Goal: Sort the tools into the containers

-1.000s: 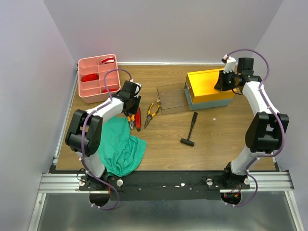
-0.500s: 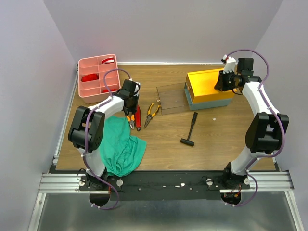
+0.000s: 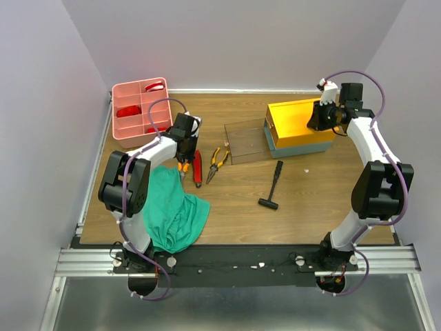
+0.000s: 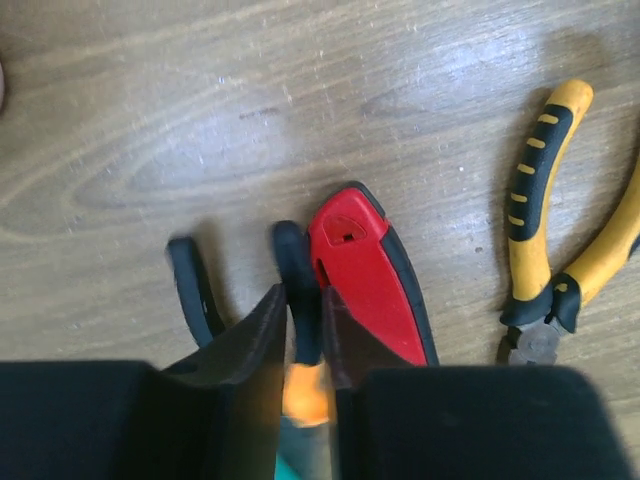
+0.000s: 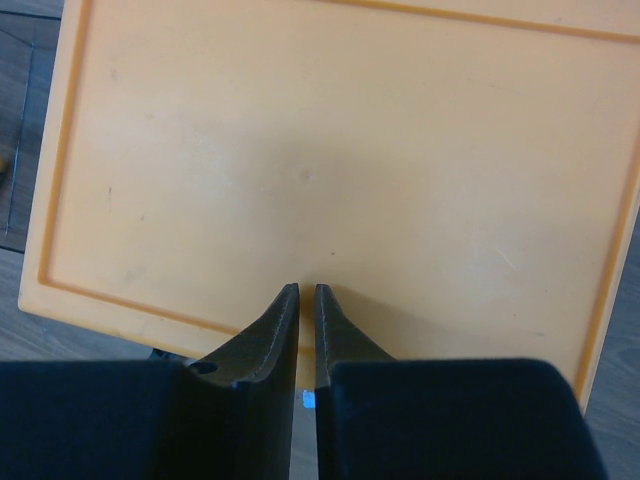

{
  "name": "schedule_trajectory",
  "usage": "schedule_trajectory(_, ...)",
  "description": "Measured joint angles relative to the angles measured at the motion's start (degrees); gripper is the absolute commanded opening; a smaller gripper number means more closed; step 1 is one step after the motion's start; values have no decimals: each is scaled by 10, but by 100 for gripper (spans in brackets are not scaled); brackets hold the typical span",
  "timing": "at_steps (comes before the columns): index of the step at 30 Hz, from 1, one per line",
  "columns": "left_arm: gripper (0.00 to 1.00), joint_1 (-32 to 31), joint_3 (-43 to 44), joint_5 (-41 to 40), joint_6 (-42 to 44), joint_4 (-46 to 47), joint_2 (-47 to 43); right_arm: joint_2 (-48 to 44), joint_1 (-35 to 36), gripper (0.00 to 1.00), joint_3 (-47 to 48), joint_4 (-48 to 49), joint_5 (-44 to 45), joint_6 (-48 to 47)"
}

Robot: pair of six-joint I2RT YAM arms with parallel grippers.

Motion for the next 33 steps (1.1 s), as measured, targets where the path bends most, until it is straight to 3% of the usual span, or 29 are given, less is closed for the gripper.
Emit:
schedule_trajectory(1,0,0,3,1,2,-1,3,0,0,19,0,0,0,0)
schedule_trajectory(8,0,3,14,22,7,-9,3,-1,0,19,-4,7,0,0)
schedule_trajectory(14,0,7,23,116,17,-23,-50,-2,0,19,-6,9,0,0)
schedule_trajectory(22,0,12,126,220,-8,21,-83,-2,0,19,-6,9,0,0)
schedule_trajectory(26,0,5,192,260,-38,58,-52,-2,0,19,-6,9,0,0)
schedule_trajectory(33,2,-49,345,295,-89,113,85,-13,0,19,-17,13,2,-1)
